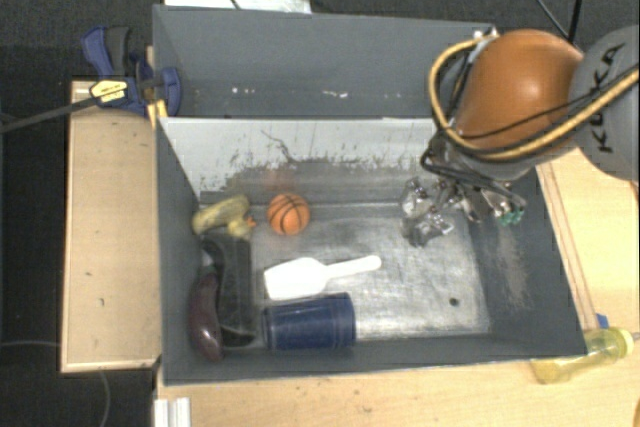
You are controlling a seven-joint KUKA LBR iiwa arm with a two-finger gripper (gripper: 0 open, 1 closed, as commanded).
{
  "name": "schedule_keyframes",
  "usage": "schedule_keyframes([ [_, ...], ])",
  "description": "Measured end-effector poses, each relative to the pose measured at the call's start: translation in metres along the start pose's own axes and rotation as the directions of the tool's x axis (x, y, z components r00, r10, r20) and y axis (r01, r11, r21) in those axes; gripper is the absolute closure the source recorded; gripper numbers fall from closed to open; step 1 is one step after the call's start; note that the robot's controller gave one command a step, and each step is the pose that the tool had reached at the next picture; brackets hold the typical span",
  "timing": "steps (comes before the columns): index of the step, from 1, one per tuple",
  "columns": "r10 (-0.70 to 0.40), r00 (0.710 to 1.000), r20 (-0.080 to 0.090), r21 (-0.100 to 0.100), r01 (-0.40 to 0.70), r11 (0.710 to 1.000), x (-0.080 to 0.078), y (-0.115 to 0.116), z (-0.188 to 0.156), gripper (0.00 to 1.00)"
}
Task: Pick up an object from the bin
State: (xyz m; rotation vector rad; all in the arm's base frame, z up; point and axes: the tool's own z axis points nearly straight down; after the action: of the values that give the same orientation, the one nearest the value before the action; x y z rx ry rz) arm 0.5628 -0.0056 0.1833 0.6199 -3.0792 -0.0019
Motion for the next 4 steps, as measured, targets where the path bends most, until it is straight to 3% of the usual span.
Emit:
schedule_keyframes([
  [1, -0.099, 0.995, 0.003, 0.003, 0.099, 0.995, -0.013, -0.004, 0.017, 0.0],
  [2, -0.118, 0.993, 0.001, 0.001, 0.118, 0.993, -0.016, -0.004, 0.032, 0.0],
  [3, -0.207, 0.978, 0.009, 0.01, 0.207, 0.978, -0.02, 0.017, 0.056, 0.0],
  [4, -0.543, 0.839, 0.007, 0.005, 0.543, 0.839, -0.01, 0.077, 0.112, 1.0],
])
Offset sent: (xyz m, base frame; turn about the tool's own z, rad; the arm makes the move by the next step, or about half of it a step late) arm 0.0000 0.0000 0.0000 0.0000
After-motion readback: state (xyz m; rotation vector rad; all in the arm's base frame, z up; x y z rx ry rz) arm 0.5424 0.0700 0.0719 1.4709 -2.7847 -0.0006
